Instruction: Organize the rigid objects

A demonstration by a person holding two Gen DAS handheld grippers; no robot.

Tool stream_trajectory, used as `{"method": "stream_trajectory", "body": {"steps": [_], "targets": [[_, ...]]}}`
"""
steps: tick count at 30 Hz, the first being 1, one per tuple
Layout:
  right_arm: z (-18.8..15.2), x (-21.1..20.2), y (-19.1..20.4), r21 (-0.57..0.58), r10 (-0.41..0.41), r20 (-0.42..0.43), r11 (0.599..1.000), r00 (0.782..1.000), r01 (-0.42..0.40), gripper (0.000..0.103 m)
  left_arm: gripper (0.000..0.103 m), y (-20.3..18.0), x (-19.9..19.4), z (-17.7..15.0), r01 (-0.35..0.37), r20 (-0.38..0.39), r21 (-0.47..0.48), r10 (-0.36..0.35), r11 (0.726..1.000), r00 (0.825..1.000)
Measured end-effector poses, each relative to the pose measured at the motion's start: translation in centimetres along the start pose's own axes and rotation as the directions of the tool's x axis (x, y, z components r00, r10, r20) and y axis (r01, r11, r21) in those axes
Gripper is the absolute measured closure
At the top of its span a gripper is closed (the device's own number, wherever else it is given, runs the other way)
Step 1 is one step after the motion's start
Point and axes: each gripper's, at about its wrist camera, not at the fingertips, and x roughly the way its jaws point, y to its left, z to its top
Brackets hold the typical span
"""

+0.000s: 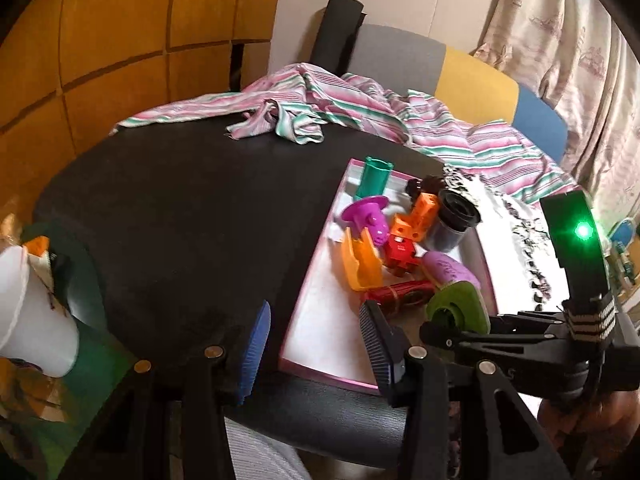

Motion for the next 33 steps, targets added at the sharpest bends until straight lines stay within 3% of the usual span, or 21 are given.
{"method": "stream_trajectory", "body": {"steps": [2, 6, 9, 18, 25, 33], "targets": [[0.2, -0.3, 0.0, 0.018, 0.011, 0.029, 1.0, 1.0, -0.011, 0.06, 0.056, 0.0, 0.0, 0.2, -0.031, 0.002, 0.009, 0.031, 0.999, 1.0], [0.1, -2.8, -0.2, 0.03, 0.05, 0.118, 0.998, 0.992, -0.054, 0.046, 0.056, 0.3, -0.6, 0.3, -0.047, 0.028, 0.005, 0.047, 0.999, 0.999], [-0.2, -4.0, -0.6, 0.026, 0.02, 0.142, 0.999, 0.99, -0.024, 0.046, 0.056, 0.3, -0.8, 0.5, -0.051, 0.03, -0.015, 0.051, 0.999, 0.998], [-1.6, -4.4, -0.3, 0.0, -0.026, 0.156, 1.0, 0.987, 0.027, 0.046, 0.056, -1.2, -1.4, 0.5, -0.189, 0.063, 0.058, 0.185, 0.98, 0.981], [-1.6, -4.8, -0.1, 0.003, -0.057, 0.178, 0.998, 0.982, 0.058, 0.044, 0.056, -2.0, -1.3, 0.5, -0.206, 0.039, 0.092, 0.203, 0.974, 0.978], [-1.6, -6.1, -0.4, 0.039, -0.116, 0.219, 0.993, 0.969, 0.11, 0.019, 0.056, -2.0, 0.0, 0.8, -0.145, -0.09, 0.081, 0.152, 0.986, 0.984]]}}
